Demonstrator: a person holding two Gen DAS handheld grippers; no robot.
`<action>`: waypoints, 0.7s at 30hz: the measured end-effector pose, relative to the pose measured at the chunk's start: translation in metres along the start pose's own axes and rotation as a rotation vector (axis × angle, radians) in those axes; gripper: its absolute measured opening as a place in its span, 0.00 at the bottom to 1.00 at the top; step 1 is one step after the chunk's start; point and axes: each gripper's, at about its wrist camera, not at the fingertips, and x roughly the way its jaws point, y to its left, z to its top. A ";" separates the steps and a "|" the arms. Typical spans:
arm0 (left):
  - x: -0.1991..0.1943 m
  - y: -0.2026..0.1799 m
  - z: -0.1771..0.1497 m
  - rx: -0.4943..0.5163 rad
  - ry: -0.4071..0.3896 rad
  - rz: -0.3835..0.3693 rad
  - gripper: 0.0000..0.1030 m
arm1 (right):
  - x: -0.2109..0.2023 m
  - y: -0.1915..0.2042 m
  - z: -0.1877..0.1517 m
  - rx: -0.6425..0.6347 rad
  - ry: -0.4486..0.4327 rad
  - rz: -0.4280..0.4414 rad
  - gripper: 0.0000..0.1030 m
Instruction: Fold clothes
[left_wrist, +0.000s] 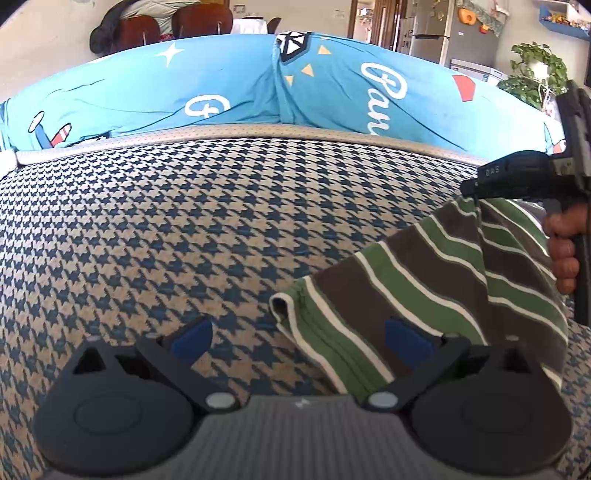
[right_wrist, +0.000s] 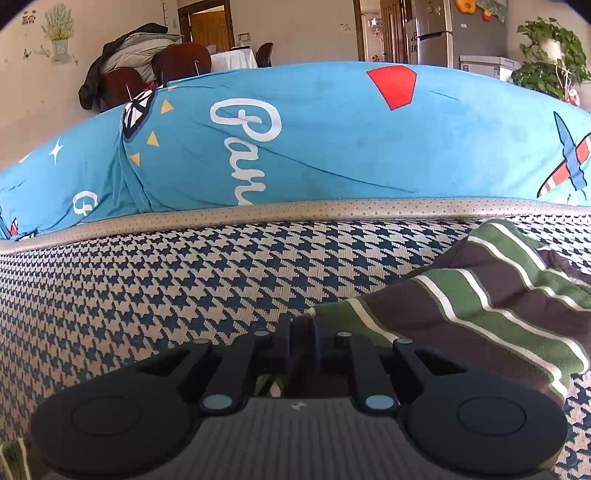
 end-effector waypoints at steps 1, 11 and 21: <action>0.001 0.001 0.000 -0.004 0.001 0.007 1.00 | -0.003 0.000 0.000 -0.003 -0.009 0.006 0.22; 0.011 0.015 0.003 -0.046 0.007 0.082 1.00 | -0.042 0.007 -0.006 -0.012 -0.011 0.104 0.25; 0.015 0.018 0.002 -0.048 -0.004 0.128 1.00 | -0.071 0.017 -0.043 0.024 0.090 0.171 0.26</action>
